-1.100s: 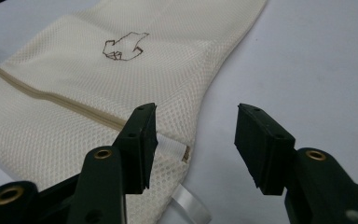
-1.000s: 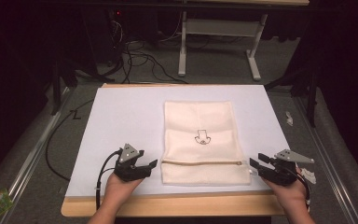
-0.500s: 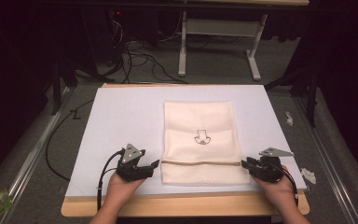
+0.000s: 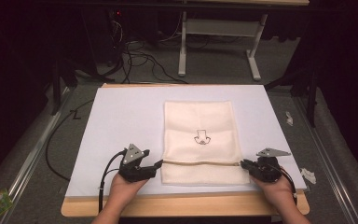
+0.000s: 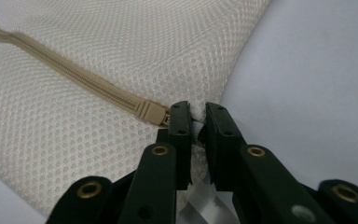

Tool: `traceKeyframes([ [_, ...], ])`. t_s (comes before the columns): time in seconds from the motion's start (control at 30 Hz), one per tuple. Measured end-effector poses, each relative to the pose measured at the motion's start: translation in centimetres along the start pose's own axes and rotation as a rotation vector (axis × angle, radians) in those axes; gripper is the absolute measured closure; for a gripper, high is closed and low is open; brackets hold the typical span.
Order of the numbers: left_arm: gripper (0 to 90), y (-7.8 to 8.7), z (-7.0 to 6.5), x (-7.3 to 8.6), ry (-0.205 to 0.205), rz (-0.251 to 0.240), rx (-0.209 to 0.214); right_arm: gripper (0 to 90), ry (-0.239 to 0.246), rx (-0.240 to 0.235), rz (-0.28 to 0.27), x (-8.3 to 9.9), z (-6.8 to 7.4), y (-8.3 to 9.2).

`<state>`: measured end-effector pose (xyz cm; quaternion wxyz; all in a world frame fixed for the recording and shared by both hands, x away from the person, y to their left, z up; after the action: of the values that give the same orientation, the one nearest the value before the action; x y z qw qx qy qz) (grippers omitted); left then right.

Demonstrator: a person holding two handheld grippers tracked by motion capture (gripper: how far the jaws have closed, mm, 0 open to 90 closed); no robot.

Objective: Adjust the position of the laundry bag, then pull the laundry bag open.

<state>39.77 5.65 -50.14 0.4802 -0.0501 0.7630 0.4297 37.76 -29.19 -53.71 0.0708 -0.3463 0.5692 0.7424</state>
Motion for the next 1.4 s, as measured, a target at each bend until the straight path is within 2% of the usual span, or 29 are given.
traceKeyframes([
  [0.07,33.1,-0.1,-0.6,-0.2,0.003,0.000,0.027,85.0,0.018,0.005,0.004,0.0,0.1,0.1],
  [0.17,36.6,-0.5,-2.3,-0.6,-0.028,0.007,0.059,85.5,0.036,0.009,-0.011,-0.2,0.3,0.5],
  [0.3,38.1,-1.5,-5.1,-1.0,-0.074,0.033,0.116,85.5,0.042,-0.006,-0.067,-0.8,0.6,1.6],
  [0.43,38.5,-2.7,-8.0,-1.4,-0.105,0.054,0.169,85.5,0.066,0.000,-0.111,-1.4,0.9,2.3],
  [0.57,39.4,-4.0,-10.6,-1.6,-0.142,0.079,0.208,85.5,0.066,0.006,-0.127,-1.8,0.9,2.3],
  [0.67,41.9,-5.3,-11.7,-2.2,-0.151,0.086,0.216,85.5,0.066,0.000,-0.127,-1.9,0.9,2.2],
  [0.93,47.4,-9.3,-13.8,-5.1,-0.101,0.057,0.246,85.5,0.082,-0.001,-0.141,-2.1,1.0,2.5],
  [1.27,56.0,-13.2,-16.8,-6.4,-0.191,0.103,0.215,85.5,0.089,-0.010,-0.147,-2.1,1.4,2.7],
  [1.4,62.0,-14.2,-17.7,-6.9,-0.179,0.100,0.233,85.5,0.095,-0.010,-0.162,-2.3,1.5,2.9],
])
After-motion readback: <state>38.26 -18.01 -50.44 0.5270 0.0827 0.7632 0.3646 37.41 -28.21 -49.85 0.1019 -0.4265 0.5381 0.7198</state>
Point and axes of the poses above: each handheld gripper's, and its own axes: y roughly backward along the jaws, x roughly out of its underside, z roughly to its left, the point moved 9 cm from there along -y, roughly forward along the jaws, and after that the axes turned 8 degrees about z, right-handed, at the moved point
